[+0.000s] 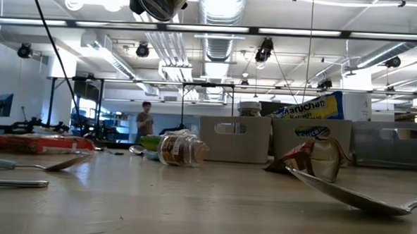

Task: Pick & Place Food Item
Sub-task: Put the gold seasoning bottle into the left gray bin

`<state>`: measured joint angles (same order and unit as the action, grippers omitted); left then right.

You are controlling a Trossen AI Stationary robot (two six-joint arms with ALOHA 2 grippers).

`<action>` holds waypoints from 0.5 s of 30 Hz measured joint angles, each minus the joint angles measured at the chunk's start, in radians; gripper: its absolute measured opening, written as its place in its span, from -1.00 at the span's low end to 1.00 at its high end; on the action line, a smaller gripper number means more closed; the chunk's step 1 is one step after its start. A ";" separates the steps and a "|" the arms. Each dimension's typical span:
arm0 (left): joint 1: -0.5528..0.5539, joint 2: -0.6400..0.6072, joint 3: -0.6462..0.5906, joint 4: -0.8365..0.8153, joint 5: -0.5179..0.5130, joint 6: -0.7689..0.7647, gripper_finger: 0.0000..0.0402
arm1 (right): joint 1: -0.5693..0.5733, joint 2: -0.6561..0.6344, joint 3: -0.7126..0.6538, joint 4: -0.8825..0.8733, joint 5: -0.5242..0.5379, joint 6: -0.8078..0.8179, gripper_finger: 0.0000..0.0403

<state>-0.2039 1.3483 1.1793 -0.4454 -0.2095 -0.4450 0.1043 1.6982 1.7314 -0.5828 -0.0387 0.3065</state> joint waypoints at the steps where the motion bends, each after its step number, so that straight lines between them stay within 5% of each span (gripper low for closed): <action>1: 0.000 0.000 0.000 0.000 0.002 0.000 0.35 | -0.001 0.006 0.014 -0.013 0.000 0.000 0.57; 15: 0.001 -0.003 0.001 0.018 -0.001 0.011 0.35 | -0.014 -0.015 0.064 -0.095 0.063 0.001 0.57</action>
<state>-0.2031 1.3449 1.1801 -0.4270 -0.2102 -0.4337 0.0903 1.6836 1.7958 -0.6781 0.0244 0.3074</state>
